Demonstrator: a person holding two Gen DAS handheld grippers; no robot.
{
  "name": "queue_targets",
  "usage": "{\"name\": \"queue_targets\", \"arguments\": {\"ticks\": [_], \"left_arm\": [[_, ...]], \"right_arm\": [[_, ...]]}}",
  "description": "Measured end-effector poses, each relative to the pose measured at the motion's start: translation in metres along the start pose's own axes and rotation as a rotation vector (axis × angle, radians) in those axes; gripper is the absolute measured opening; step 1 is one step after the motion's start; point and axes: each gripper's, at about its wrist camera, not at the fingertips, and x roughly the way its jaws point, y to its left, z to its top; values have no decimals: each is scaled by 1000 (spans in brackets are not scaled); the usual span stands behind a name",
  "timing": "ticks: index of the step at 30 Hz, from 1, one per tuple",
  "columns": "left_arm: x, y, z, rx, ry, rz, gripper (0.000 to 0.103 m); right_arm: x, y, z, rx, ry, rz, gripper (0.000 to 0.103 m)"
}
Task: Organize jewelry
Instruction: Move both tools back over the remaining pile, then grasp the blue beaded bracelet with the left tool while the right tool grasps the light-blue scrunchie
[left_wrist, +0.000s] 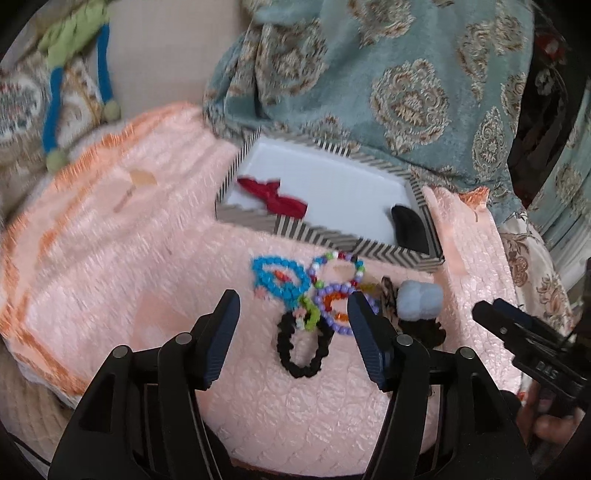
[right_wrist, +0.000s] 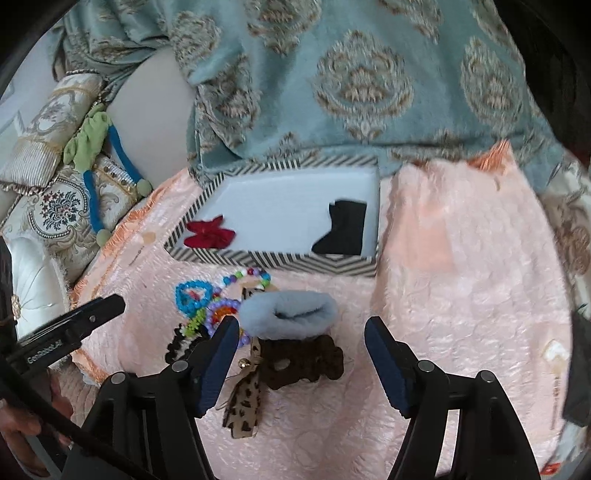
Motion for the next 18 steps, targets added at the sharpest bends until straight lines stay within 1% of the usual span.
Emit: {"name": "queue_targets", "arguments": {"ticks": [8, 9, 10, 11, 13, 14, 18], "left_arm": [[34, 25, -13, -61, 121, -22, 61], [38, 27, -14, -65, 135, -24, 61], [40, 27, -16, -64, 145, -26, 61], [43, 27, -17, -61, 153, -27, 61], [48, 27, -17, -60, 164, -25, 61], [50, 28, -17, -65, 166, -24, 61], [58, 35, -7, -108, 153, -24, 61]], "right_arm": [[45, -2, 4, -3, 73, 56, 69], [51, -1, 3, -9, 84, 67, 60], [56, 2, 2, -22, 94, 87, 48], [58, 4, 2, -33, 100, 100, 30], [58, 7, 0, -51, 81, 103, 23], [56, 8, 1, -55, 74, 104, 15], [37, 5, 5, -49, 27, 108, 13]]}}
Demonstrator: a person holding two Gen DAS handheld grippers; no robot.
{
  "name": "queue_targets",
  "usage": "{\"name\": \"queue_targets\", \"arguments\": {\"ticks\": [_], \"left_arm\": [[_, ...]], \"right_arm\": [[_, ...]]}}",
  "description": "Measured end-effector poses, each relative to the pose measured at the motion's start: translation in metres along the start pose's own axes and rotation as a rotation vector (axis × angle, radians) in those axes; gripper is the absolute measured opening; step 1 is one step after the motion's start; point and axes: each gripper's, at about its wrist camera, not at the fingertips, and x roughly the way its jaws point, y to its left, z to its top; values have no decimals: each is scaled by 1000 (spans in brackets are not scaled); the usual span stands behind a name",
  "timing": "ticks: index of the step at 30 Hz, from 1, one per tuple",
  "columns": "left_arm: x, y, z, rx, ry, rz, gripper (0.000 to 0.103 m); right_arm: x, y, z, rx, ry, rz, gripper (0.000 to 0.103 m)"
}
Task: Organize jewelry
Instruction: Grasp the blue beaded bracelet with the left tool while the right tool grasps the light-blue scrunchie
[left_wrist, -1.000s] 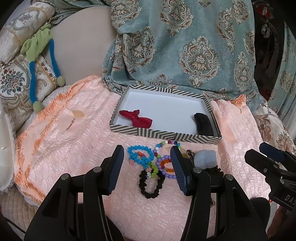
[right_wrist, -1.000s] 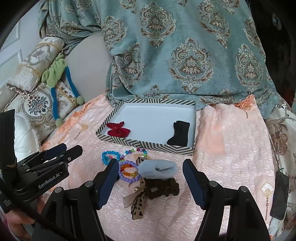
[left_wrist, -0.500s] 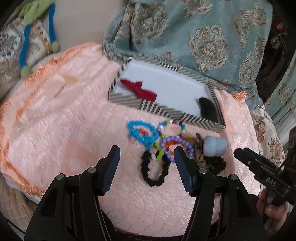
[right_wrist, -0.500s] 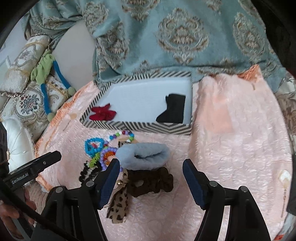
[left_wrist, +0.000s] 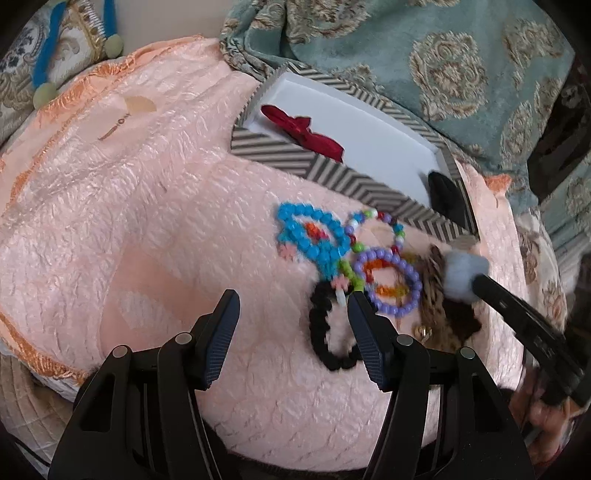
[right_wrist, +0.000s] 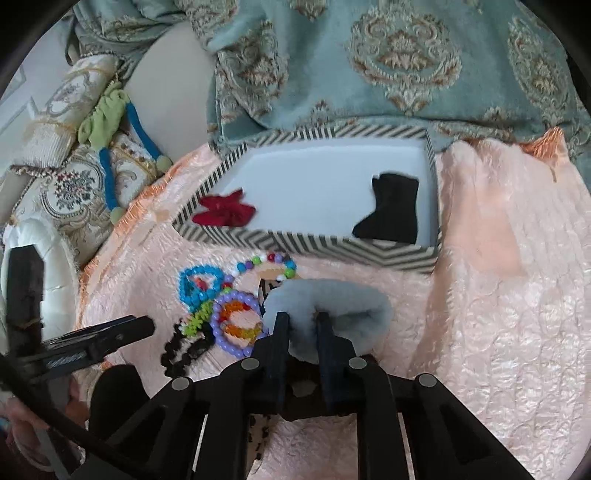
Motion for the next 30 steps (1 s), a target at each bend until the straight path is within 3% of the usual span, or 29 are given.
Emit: {"name": "queue_targets", "arguments": {"ticks": [7, 12, 14, 16, 19, 23, 25, 26, 30], "left_arm": [[22, 8, 35, -75, -29, 14, 61], [44, 18, 54, -127, -3, 15, 59], [53, 17, 57, -117, 18, 10, 51], [61, 15, 58, -102, 46, 26, 33], [62, 14, 60, -86, 40, 43, 18], [53, 15, 63, -95, 28, 14, 9], [45, 10, 62, -69, 9, 14, 7], [42, 8, 61, -63, 6, 7, 7], [31, 4, 58, -45, -14, -8, 6]], "right_arm": [[-35, -6, 12, 34, -76, 19, 13], [-46, -2, 17, 32, -108, 39, 13], [-49, -1, 19, 34, -118, 45, 13], [-49, -2, 21, 38, -122, 48, 13], [-49, -2, 21, 39, -121, 45, 13], [-35, -9, 19, 43, -64, 43, 13], [-20, -15, 17, 55, 0, -2, 29], [-15, -18, 15, 62, 8, -16, 43], [-1, -37, 9, 147, 7, 5, 47]]}}
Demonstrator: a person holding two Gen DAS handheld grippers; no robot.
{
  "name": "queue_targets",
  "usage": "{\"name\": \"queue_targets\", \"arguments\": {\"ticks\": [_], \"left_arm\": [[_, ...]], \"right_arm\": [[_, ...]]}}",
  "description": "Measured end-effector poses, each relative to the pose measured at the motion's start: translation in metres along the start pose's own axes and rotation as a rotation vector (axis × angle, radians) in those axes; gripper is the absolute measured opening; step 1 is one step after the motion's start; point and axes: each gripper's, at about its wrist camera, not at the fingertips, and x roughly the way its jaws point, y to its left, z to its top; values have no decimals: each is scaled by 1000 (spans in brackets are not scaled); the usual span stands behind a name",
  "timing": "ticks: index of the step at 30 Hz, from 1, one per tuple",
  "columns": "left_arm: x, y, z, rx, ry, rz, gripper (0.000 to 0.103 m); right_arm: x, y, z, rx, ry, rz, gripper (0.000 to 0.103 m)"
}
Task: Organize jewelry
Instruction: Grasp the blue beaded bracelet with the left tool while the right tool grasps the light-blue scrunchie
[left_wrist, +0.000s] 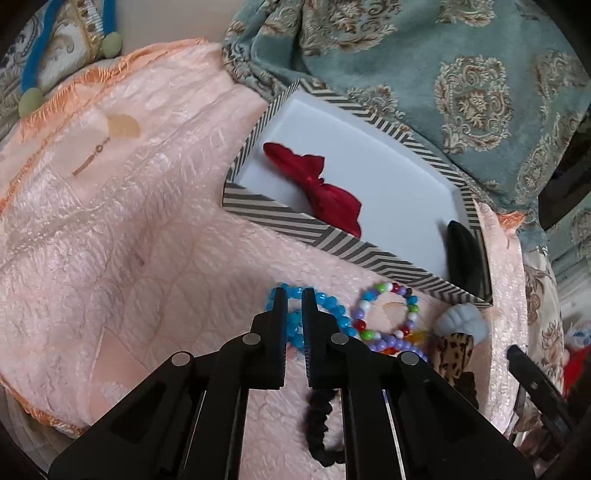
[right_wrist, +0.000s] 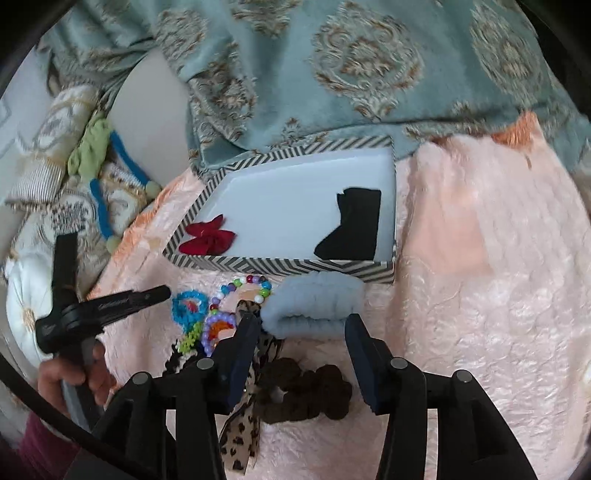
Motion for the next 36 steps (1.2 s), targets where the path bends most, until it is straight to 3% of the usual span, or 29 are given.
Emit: {"name": "queue_targets", "arguments": {"ticks": [5, 6, 9, 10, 13, 17, 18, 20, 22, 24, 36], "left_arm": [[3, 1, 2, -17, 10, 12, 6], [6, 6, 3, -43, 20, 10, 10], [13, 12, 4, -80, 46, 9, 46], [16, 13, 4, -86, 45, 13, 47], [24, 13, 5, -90, 62, 21, 47], [34, 10, 6, -83, 61, 38, 46], [34, 9, 6, -79, 54, 39, 43], [37, 6, 7, -70, 56, 40, 19], [39, 5, 8, -62, 64, 26, 10], [37, 1, 7, -44, 57, 29, 10], [-20, -14, 17, 16, -33, -43, 10]], "right_arm": [[16, -15, 4, 17, 13, -65, 47], [19, -17, 5, 20, 15, -65, 47], [31, -25, 10, 50, 32, -55, 47], [34, -29, 12, 80, 35, -31, 47], [39, -39, 15, 176, 38, 49, 48], [50, -40, 15, 187, 54, 63, 48], [52, -40, 15, 190, 52, 61, 43], [53, -38, 14, 173, 42, 65, 30], [50, -34, 13, 139, 31, 47, 23], [43, -28, 13, 104, 18, 38, 19], [-18, -5, 22, 58, -107, 76, 18]]}}
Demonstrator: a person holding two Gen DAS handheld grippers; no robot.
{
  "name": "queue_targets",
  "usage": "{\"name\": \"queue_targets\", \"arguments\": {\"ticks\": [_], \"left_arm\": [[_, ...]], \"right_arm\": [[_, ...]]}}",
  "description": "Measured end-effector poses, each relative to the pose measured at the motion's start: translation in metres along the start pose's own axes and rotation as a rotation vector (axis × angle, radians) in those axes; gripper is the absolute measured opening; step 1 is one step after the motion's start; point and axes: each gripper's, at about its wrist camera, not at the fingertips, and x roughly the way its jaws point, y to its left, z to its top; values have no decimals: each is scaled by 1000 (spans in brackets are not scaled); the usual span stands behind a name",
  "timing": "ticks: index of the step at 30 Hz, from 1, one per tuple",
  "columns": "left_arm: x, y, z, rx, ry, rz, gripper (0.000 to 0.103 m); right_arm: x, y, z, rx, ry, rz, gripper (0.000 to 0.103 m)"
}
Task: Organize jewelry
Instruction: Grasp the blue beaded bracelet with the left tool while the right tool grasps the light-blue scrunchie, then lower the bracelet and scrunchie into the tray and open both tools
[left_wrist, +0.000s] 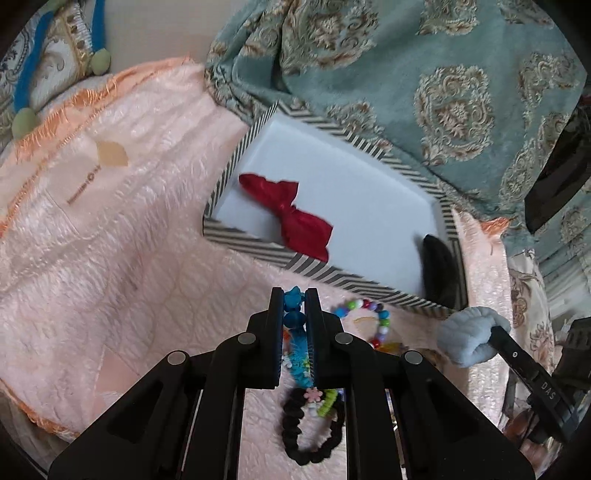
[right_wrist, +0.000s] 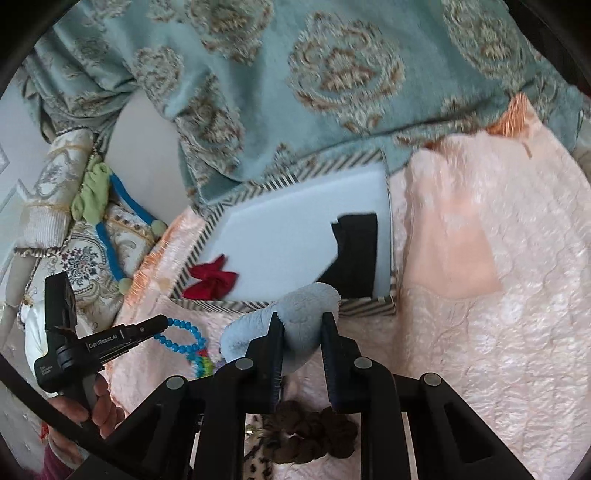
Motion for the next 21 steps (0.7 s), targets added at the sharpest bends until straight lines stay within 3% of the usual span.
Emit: {"name": "queue_targets", "arguments": {"ticks": [9, 21], "left_arm": [[-25, -15, 12, 55, -56, 21, 10], [-13, -29, 46, 140, -98, 109, 10]], "right_arm": [[-13, 16, 20, -39, -39, -7, 18], [23, 16, 49, -69, 3, -37, 18]]}}
